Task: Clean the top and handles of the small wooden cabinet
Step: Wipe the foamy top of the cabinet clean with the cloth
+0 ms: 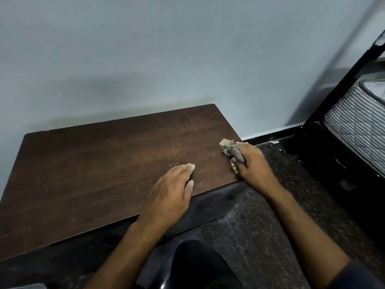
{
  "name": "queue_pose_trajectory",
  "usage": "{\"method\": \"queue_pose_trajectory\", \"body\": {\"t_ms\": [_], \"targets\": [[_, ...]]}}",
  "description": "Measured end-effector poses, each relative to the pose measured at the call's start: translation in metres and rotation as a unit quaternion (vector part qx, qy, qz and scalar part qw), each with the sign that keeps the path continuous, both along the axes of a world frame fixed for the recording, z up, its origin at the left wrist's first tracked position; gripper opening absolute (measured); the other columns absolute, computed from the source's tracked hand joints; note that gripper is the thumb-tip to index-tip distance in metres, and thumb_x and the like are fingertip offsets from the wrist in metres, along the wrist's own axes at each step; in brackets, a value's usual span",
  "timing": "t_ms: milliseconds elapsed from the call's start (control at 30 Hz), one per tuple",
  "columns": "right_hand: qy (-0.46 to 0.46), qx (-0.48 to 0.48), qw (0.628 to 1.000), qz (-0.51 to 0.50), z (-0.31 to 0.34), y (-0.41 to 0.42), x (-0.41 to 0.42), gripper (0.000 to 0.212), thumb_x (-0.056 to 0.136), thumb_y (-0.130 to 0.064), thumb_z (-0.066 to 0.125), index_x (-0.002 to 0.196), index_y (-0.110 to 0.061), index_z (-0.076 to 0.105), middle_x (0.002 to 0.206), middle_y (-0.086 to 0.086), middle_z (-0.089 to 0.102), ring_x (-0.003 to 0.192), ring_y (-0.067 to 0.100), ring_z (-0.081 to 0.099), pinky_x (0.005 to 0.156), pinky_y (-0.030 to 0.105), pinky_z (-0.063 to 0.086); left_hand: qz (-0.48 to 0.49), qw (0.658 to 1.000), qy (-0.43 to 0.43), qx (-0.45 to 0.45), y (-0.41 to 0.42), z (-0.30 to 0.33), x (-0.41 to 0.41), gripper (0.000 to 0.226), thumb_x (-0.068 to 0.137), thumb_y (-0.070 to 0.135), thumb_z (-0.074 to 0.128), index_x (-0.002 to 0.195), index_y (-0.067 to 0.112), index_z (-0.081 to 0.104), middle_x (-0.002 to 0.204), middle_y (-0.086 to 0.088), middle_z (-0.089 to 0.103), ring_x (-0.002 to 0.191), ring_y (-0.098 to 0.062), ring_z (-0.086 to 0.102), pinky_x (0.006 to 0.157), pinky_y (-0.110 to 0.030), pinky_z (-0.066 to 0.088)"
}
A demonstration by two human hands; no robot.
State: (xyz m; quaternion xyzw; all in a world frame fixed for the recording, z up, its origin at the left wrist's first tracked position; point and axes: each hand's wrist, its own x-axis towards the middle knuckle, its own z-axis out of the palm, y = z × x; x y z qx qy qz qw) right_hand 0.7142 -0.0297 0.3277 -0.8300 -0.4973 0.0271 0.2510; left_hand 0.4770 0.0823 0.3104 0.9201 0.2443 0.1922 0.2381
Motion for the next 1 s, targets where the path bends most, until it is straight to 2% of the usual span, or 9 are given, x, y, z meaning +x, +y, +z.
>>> {"method": "queue_pose_trajectory", "body": {"t_ms": [100, 200, 267, 333, 567, 667, 800, 900, 1000], "targets": [[-0.022, -0.013, 0.999, -0.021, -0.005, -0.005, -0.015, 0.028, 0.092, -0.012, 0.059, 0.119, -0.012, 0.067, 0.121, 0.010, 0.064, 0.116, 0.028, 0.055, 0.106, 0.032, 0.038, -0.008, 1.000, 0.005, 0.002, -0.005, 0.002, 0.013, 0.046, 0.100, 0.028, 0.048, 0.144, 0.019, 0.047, 0.148, 0.005, 0.048, 0.137, -0.008, 0.040, 0.116, -0.023, 0.027], [-0.016, 0.002, 0.997, 0.077, -0.017, -0.024, -0.050, 0.033, 0.096, -0.023, 0.052, 0.127, -0.018, 0.061, 0.132, -0.003, 0.059, 0.130, 0.017, 0.047, 0.118, 0.025, 0.028, -0.014, 1.000, 0.001, 0.014, -0.005, 0.004, 0.020, 0.047, 0.099, 0.028, 0.048, 0.145, 0.018, 0.046, 0.149, 0.004, 0.048, 0.138, -0.009, 0.039, 0.117, -0.024, 0.026], [0.002, 0.005, 0.996, 0.092, -0.021, -0.032, -0.040, 0.041, 0.093, -0.015, 0.060, 0.133, -0.017, 0.059, 0.142, -0.003, 0.054, 0.138, 0.016, 0.041, 0.121, 0.028, 0.024, -0.015, 1.000, -0.001, 0.021, -0.004, 0.004, 0.019, 0.046, 0.099, 0.028, 0.048, 0.144, 0.018, 0.047, 0.148, 0.006, 0.048, 0.138, -0.007, 0.039, 0.116, -0.022, 0.025], [0.014, -0.009, 0.998, 0.054, -0.021, -0.024, -0.013, 0.043, 0.089, -0.006, 0.066, 0.131, -0.011, 0.062, 0.141, 0.008, 0.057, 0.136, 0.027, 0.047, 0.120, 0.032, 0.027, -0.010, 1.000, 0.002, 0.025, -0.001, 0.004, 0.014, 0.046, 0.100, 0.029, 0.047, 0.145, 0.020, 0.046, 0.149, 0.008, 0.047, 0.139, -0.005, 0.036, 0.117, -0.021, 0.023], [-0.027, -0.050, 0.998, 0.027, -0.002, 0.085, 0.044, 0.018, 0.091, -0.010, 0.062, 0.107, -0.005, 0.068, 0.114, 0.019, 0.068, 0.116, 0.035, 0.059, 0.095, 0.035, 0.042, 0.019, 1.000, 0.000, 0.022, 0.011, 0.014, -0.003, 0.046, 0.101, 0.030, 0.046, 0.147, 0.022, 0.044, 0.151, 0.011, 0.043, 0.140, 0.004, 0.028, 0.109, -0.004, 0.006], [-0.030, -0.053, 0.998, 0.008, 0.012, 0.132, 0.057, 0.010, 0.089, -0.012, 0.057, 0.092, -0.010, 0.066, 0.101, 0.015, 0.069, 0.100, 0.036, 0.063, 0.084, 0.033, 0.047, 0.030, 1.000, -0.004, 0.010, 0.008, 0.016, -0.016, 0.046, 0.101, 0.030, 0.047, 0.147, 0.023, 0.044, 0.151, 0.013, 0.042, 0.140, 0.005, 0.027, 0.113, -0.009, 0.011], [-0.055, -0.050, 0.997, 0.013, 0.011, 0.165, 0.049, 0.027, 0.092, -0.011, 0.054, 0.116, -0.009, 0.066, 0.122, 0.014, 0.066, 0.116, 0.033, 0.058, 0.101, 0.035, 0.044, 0.077, 0.997, -0.013, -0.015, 0.009, 0.014, -0.041, 0.045, 0.100, 0.026, 0.050, 0.145, 0.022, 0.047, 0.149, 0.013, 0.045, 0.139, 0.003, 0.032, 0.114, -0.016, 0.023], [-0.047, -0.022, 0.997, 0.059, 0.007, 0.154, 0.026, 0.020, 0.091, -0.010, 0.056, 0.108, -0.008, 0.067, 0.111, 0.015, 0.069, 0.105, 0.034, 0.062, 0.096, 0.036, 0.046, 0.100, 0.995, -0.021, -0.017, 0.011, 0.014, -0.053, 0.045, 0.099, 0.024, 0.051, 0.144, 0.022, 0.048, 0.146, 0.013, 0.047, 0.136, 0.007, 0.032, 0.110, -0.009, 0.019], [-0.025, -0.021, 0.993, 0.111, -0.001, 0.124, -0.001, 0.018, 0.092, -0.012, 0.057, 0.107, -0.009, 0.067, 0.110, 0.012, 0.069, 0.104, 0.031, 0.061, 0.106, 0.034, 0.040, 0.105, 0.994, -0.023, -0.016, 0.012, 0.017, -0.055, 0.045, 0.099, 0.024, 0.051, 0.144, 0.022, 0.048, 0.146, 0.012, 0.047, 0.135, 0.007, 0.032, 0.110, -0.013, 0.022]]}}
